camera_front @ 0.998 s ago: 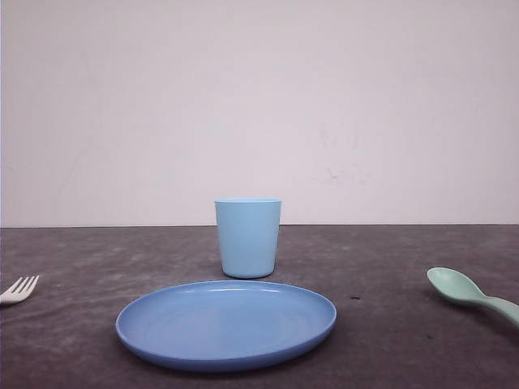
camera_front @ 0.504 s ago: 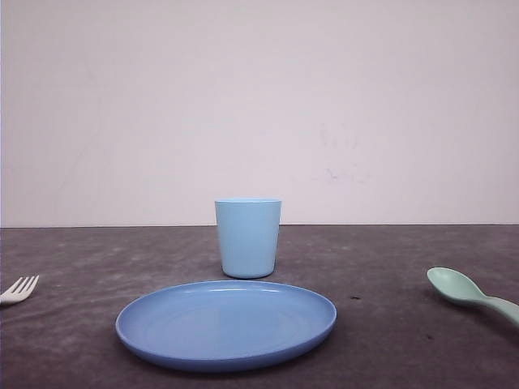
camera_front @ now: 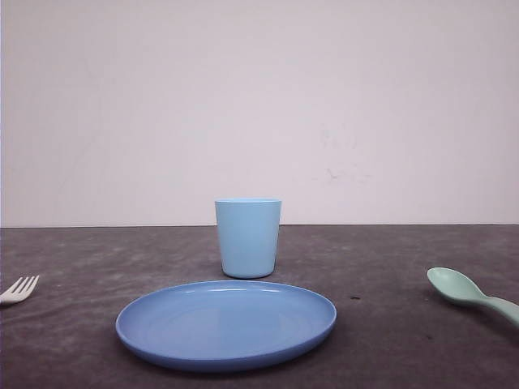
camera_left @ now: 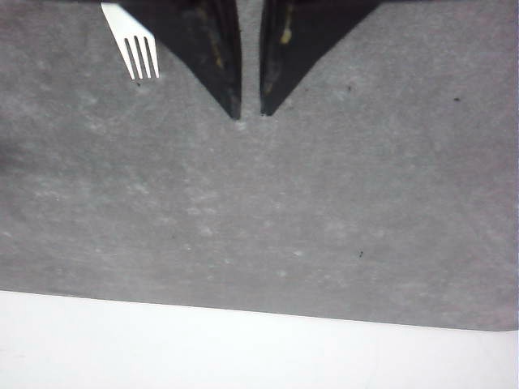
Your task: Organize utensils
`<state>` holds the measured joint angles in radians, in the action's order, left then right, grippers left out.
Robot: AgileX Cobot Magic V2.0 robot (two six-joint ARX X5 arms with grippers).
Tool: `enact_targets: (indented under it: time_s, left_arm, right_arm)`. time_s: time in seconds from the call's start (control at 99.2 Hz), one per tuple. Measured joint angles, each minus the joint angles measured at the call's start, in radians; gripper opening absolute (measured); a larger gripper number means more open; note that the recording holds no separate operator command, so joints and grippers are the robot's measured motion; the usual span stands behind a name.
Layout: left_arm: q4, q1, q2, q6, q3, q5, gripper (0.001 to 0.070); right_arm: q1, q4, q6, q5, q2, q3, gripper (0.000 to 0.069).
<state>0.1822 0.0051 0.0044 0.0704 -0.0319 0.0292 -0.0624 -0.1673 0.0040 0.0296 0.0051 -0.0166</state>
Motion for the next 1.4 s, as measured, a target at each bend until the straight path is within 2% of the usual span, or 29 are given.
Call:
enact_targets:
  time_s: [0.837,1.21,1.311,1.402]
  left_arm:
    - [0.0,0.0,0.0,0.0,0.0,0.0,0.0015]
    - [0.0,0.0,0.0,0.001,0.0,0.0,0.0015]
    - [-0.003,0.0,0.0,0.032,0.0,0.0,0.0015]
    - [-0.056,0.0,0.0,0.086,0.0,0.002,0.0015]
  right_arm:
    - [0.0,0.017,0.001,0.0,0.0,0.0,0.0001]
    - [0.0,-0.002,0.089,0.026,0.0,0.0,0.0001]
    - [0.0,0.001,0.127,0.027,0.0,0.0,0.0001]
    - [0.0,0.027,0.175,0.033,0.0,0.001,0.0001]
